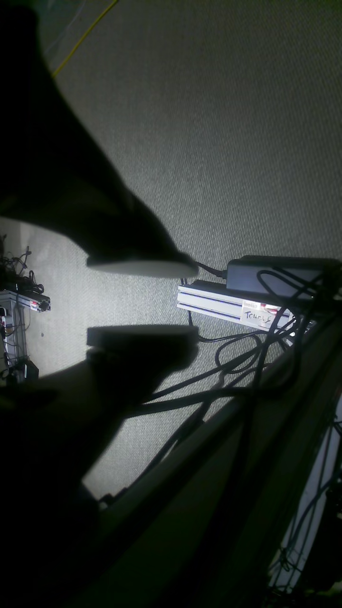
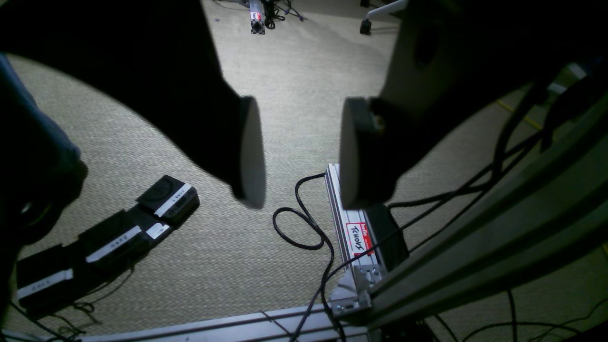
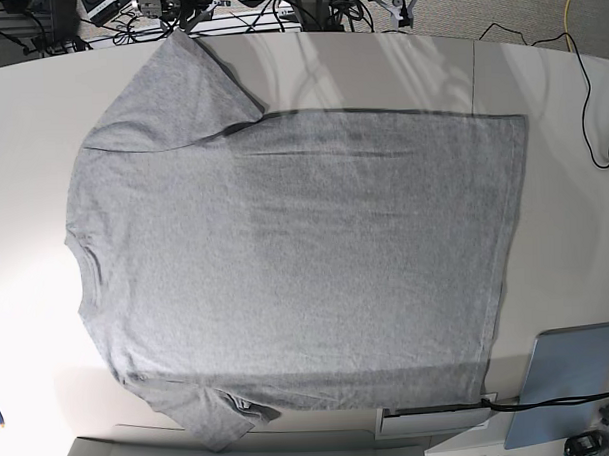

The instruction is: Fold the T-shirt properly

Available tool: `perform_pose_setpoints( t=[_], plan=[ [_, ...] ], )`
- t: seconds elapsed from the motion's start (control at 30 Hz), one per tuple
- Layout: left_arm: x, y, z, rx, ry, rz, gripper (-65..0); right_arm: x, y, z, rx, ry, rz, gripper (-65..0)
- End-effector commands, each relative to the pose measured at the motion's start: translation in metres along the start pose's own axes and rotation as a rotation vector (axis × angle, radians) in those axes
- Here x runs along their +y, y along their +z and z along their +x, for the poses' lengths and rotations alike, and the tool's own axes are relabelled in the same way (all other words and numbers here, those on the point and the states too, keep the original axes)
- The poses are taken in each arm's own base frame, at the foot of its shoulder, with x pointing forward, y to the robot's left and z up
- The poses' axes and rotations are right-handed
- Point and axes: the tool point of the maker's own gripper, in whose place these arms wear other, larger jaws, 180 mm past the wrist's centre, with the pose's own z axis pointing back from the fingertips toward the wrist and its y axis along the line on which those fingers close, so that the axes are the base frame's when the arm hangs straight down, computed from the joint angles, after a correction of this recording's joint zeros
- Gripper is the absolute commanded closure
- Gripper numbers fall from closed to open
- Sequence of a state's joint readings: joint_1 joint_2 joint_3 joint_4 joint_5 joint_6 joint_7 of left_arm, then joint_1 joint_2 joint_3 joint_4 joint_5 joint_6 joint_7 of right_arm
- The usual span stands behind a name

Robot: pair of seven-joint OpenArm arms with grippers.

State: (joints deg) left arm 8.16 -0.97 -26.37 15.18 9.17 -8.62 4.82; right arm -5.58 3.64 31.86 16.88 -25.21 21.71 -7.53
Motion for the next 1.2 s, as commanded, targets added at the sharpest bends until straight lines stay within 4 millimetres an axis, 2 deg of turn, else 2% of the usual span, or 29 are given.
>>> perform_pose_setpoints(
  t=[0.0,0.23,0.47,0.7,0.87,1.03,1.17],
  plan=[
    [0.001,0.001,-0.001,-0.003,0.003,-0.003,-18.7,-0.005,0.001,-0.003,0.015,-0.002,-0.003,-26.0],
    [0.026,0.01,-0.009,-0.024,-0.029,0.042,-18.7,0.0,0.011,-0.012,0.055,0.027,0.147,-26.0],
    [0.031,0.032,-0.018,-0.083,-0.077,-0.049,-18.7,-0.035,0.023,-0.036,0.04,-0.035,0.098,-26.0],
    [0.054,0.061,-0.019,-0.113,-0.063,-0.004,-18.7,-0.072,0.046,-0.061,-0.001,0.01,0.038,-26.0],
    [0.068,0.089,-0.018,-0.139,-0.102,0.033,-18.7,-0.098,0.084,-0.067,-0.064,0.059,0.0,-26.0],
    [0.077,0.128,-0.007,-0.185,-0.175,0.013,-18.7,-0.123,0.143,-0.068,-0.122,0.134,-0.089,-26.0],
    [0.091,0.167,0.016,-0.256,-0.3,0.055,-18.7,-0.128,0.197,-0.047,-0.196,0.233,-0.123,-26.0]
  ],
)
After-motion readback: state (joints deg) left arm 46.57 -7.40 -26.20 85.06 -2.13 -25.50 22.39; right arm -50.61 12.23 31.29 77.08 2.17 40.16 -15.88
